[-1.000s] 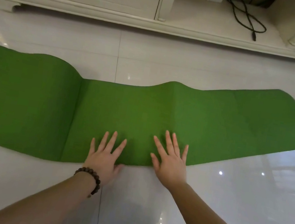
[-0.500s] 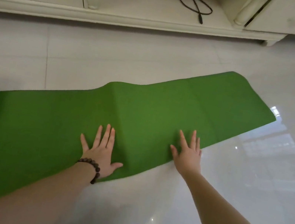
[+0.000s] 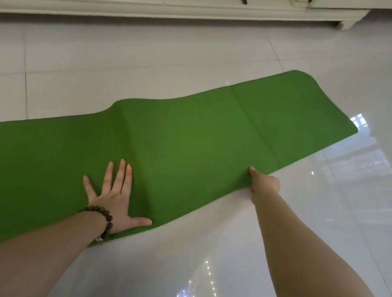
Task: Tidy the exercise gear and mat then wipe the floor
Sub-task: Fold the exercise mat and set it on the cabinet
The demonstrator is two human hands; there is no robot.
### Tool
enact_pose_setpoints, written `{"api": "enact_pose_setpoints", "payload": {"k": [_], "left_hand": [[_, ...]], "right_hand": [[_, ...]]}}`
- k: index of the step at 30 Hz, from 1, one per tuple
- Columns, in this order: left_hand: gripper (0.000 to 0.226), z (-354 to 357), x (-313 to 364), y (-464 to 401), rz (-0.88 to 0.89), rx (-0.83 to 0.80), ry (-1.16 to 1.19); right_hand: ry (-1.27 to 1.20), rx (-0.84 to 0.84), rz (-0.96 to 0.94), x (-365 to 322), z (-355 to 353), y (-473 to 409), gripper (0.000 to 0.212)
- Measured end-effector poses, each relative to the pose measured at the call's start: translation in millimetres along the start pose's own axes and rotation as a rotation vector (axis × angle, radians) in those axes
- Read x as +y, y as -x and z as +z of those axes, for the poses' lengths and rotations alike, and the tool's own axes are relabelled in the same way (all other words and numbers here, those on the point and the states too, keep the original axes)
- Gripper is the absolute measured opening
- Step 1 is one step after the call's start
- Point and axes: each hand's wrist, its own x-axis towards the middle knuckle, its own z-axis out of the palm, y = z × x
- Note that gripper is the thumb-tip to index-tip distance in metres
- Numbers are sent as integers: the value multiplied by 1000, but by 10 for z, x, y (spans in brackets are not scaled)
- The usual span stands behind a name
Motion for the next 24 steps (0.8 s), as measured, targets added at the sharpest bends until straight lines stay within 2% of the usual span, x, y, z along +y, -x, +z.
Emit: {"api": "enact_pose_setpoints", "payload": {"k": [2,4,7,9,12,14,15,17,19,21,22,24], "left_hand": [[139,4,0,0,1,12,-4],[138,-2,9,10,3,19,-2],[139,-12,-2,15,11,8,-1],[141,-18,-10,13,21,-8,-7],[139,-26,-8,-3,18,-7,-20],[129,-52,60,-3,28,18,0],[123,-70,111,-26,50,44,3],[121,-133,224,-93,107,76,-44],[126,-213,327,-193,161,83,-128],[131,-303,394,-303,194,73,-193],[133,-359,421,-352,200,58,-210],[137,-469,483,-436,200,12,-220]], "right_hand": [[-59,-47,-51,-22,-79,-3,34],[-121,-21,-110,36,-150,31,24],[-91,122,-112,416,-246,27,25],[12,130,-89,639,-277,-11,28],[181,197,-117,636,-288,-44,55],[370,288,-285,587,-243,93,79],[476,291,-435,601,-168,204,83],[703,150,-789,715,89,480,78],[975,-139,-1086,870,380,703,68],[1226,-407,-1279,958,525,767,59],[1303,-478,-1342,962,516,701,57],[1373,-458,-1401,903,364,432,55]]}}
